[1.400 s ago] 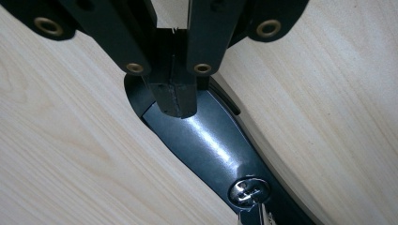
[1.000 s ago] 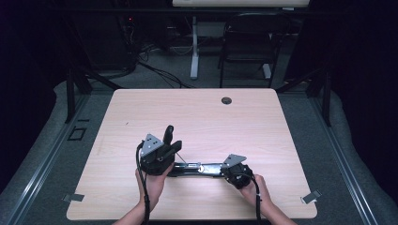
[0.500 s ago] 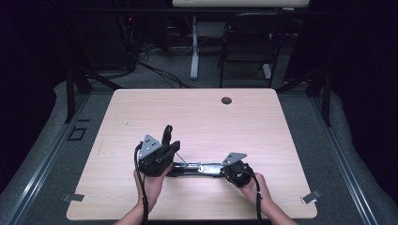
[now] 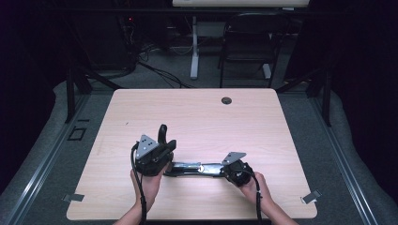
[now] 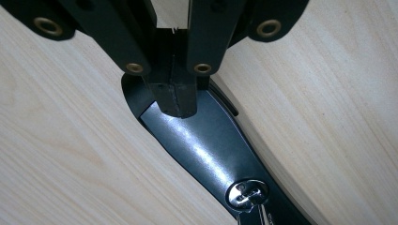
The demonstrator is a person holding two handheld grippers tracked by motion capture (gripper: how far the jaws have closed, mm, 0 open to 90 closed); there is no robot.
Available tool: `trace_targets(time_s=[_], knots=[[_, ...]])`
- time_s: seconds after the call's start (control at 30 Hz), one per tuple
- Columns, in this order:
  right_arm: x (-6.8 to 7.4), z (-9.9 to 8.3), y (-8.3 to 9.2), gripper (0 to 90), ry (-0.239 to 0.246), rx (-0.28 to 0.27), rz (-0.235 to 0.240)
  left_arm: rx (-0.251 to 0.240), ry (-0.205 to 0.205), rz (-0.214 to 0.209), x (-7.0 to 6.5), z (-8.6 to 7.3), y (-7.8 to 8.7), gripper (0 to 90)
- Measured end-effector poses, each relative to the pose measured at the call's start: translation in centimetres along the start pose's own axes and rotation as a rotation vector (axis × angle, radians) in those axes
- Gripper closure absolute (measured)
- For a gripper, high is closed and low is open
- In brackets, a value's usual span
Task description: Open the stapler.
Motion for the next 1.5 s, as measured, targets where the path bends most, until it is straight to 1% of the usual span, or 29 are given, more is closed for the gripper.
trace_targets(time_s=[0.03, 0.07, 0.13, 0.23, 0.27, 0.37, 0.4, 0.47, 0.5, 0.53, 0.6, 0.63, 0.67, 0.8, 0.87, 1.0, 1.03, 1.13, 1.2, 1.23, 1.27, 1.3, 1.33, 1.37, 1.43, 1.5], knots=[[0.0, 0.0, 0.0, 90.0, 0.001, 0.0, 0.0, -0.007, 0.023, 0.004, 0.5, 0.1, 0.1, 90.0], [0.1, 0.1, -0.1, 90.0, -0.007, -0.011, 0.005, -0.004, 0.035, 0.013, 1.0, 0.1, 0.3, 90.0], [0.1, 0.1, -0.1, 90.0, -0.005, -0.011, 0.005, -0.009, 0.054, 0.023, 1.6, 0.2, 0.5, 90.0], [0.2, 0.1, -0.1, 90.0, -0.006, -0.016, 0.005, -0.021, 0.058, 0.033, 1.9, 0.3, 0.6, 90.0], [0.2, 0.1, -0.1, 90.0, -0.006, -0.016, 0.005, -0.018, 0.052, 0.037, 1.9, 0.3, 0.7, 90.0], [0.1, 0.1, -0.1, 90.0, 0.0, -0.01, -0.001, -0.016, 0.051, 0.038, 1.8, 0.3, 0.7, 90.0], [0.2, 0.1, -0.1, 90.0, -0.007, -0.016, 0.006, -0.014, 0.052, 0.042, 1.9, 0.3, 0.8, 90.0], [0.1, 0.1, -0.1, 90.0, -0.004, -0.012, 0.005, -0.02, 0.059, 0.048, 2.0, 0.3, 0.8, 90.0], [0.1, 0.1, -0.1, 90.0, -0.005, -0.012, 0.006, -0.01, 0.061, 0.051, 2.1, 0.2, 0.9, 90.0], [0.2, 0.1, -0.1, 90.0, -0.009, -0.018, 0.011, -0.007, 0.068, 0.053, 2.3, 0.1, 0.9, 89.9], [0.1, 0.1, -0.1, 90.0, -0.007, -0.011, 0.008, 0.022, 0.112, 0.034, 2.5, -0.2, 0.9, 89.9], [0.1, 0.1, -0.1, 90.0, -0.007, -0.011, 0.008, 0.016, 0.13, 0.033, 2.6, -0.3, 0.8, 89.9], [0.1, 0.1, -0.1, 90.0, -0.006, -0.011, 0.008, 0.011, 0.133, 0.036, 2.6, -0.3, 0.7, 89.9], [0.1, 0.1, -0.1, 90.0, -0.003, -0.01, 0.008, 0.01, 0.117, 0.05, 2.6, -0.2, 0.9, 89.1], [0.1, 0.1, -0.1, 90.0, -0.003, -0.01, 0.008, 0.017, 0.102, 0.055, 2.6, -0.1, 1.0, 88.9], [0.1, 0.1, -0.1, 90.0, -0.004, -0.011, 0.008, 0.032, 0.089, 0.067, 2.9, -0.2, 1.2, 88.0], [0.1, 0.1, -0.1, 90.0, -0.005, -0.011, 0.008, 0.032, 0.09, 0.068, 3.1, -0.3, 1.2, 87.5], [0.1, 0.1, -0.1, 90.0, -0.006, -0.01, 0.008, 0.052, 0.102, 0.084, 4.0, -0.5, 1.6, 87.4], [0.1, 0.1, -0.1, 90.0, 0.0, -0.005, 0.007, 0.06, 0.115, 0.107, 4.8, -0.9, 1.8, 87.0], [0.1, 0.1, -0.1, 90.0, -0.001, -0.005, 0.006, 0.062, 0.129, 0.111, 5.2, -1.0, 1.8, 87.2], [0.1, 0.1, -0.1, 90.0, -0.001, -0.005, 0.007, 0.068, 0.153, 0.113, 5.6, -1.2, 1.9, 87.4], [0.1, 0.1, -0.1, 90.0, -0.001, -0.01, 0.005, 0.062, 0.177, 0.088, 5.9, -1.3, 1.9, 88.6], [0.1, 0.1, -0.1, 90.0, -0.001, -0.005, 0.005, 0.073, 0.178, 0.101, 6.1, -1.4, 2.1, 90.0], [0.1, 0.1, -0.1, 90.0, 0.0, -0.004, 0.006, 0.07, 0.173, 0.099, 6.1, -1.4, 2.1, 89.8], [0.1, 0.1, -0.1, 90.0, -0.002, -0.006, 0.007, 0.072, 0.154, 0.108, 5.9, -1.3, 2.1, 88.8], [0.1, 0.1, -0.1, 90.0, -0.003, -0.006, 0.006, 0.069, 0.145, 0.111, 5.8, -1.3, 2.0, 87.9]])
Point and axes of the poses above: each handheld gripper's, and its own axes: y roughly backward along the jaws, z roughly out of its top, x roughly to its left, the point moved 6 cm from there along -y, roughly forward along the jaws, and after that the axes turned 3 degrees about z, right-handed, at the moved point
